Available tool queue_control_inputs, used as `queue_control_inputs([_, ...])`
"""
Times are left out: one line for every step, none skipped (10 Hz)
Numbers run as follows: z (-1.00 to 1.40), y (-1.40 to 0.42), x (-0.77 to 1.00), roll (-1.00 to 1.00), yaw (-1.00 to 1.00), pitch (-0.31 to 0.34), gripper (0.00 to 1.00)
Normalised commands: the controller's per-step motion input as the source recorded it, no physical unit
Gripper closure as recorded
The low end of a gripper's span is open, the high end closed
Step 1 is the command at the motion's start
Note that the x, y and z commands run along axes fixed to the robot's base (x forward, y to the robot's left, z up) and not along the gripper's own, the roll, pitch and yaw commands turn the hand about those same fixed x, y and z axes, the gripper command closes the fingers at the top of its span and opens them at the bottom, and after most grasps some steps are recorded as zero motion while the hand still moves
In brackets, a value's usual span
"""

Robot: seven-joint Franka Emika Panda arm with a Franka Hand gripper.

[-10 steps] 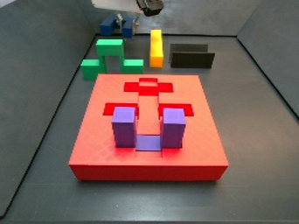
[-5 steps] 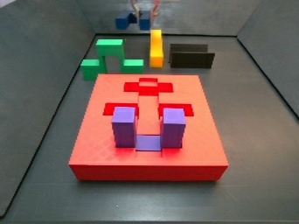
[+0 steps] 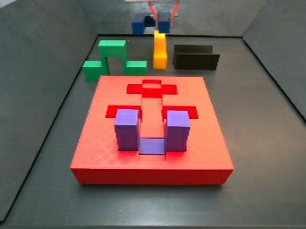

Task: Pick up the blue object. Move up. Place the blue object on the fixture. Regrasp the blue object. Move to above the board. Insert the blue object.
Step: Place the blue object on the fixture.

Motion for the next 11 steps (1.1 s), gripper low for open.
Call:
queue_control_inputs([0.17, -0.40, 0.45, -0.09, 0.27, -0.243, 1.00])
queue_control_inputs([0.30, -0.31, 0.29, -0.24, 0.33, -0.274, 1.00])
queue_control_inputs([0.45, -0.10, 0.25, -0.57, 0.34, -0.017, 1.00])
queue_control_inputs([0.22, -0.01, 0.33, -0.36, 0.19, 0.071, 1.00])
queue_control_inputs([0.26, 0.02, 0.50, -0.44, 0.12, 0.057, 1.00])
queue_control_inputs([0.30, 0.04, 0.63, -0.56, -0.02, 0.000, 1.00])
queue_control_inputs([0.44, 0.00, 0.51, -0.63, -0.25, -0.237, 1.00])
queue_control_inputs([0.45, 0.00, 0.61, -0.68, -0.31, -0.251, 1.00])
queue_control_inputs([0.31, 0.02, 0.78, -0.59, -0.25, -0.160, 1.00])
queue_control_inputs([0.13, 0.11, 0.88, -0.75, -0.25, -0.011, 1.00])
queue_control_inputs([0.00, 0.04, 0.87, -0.74, -0.27, 0.020, 1.00])
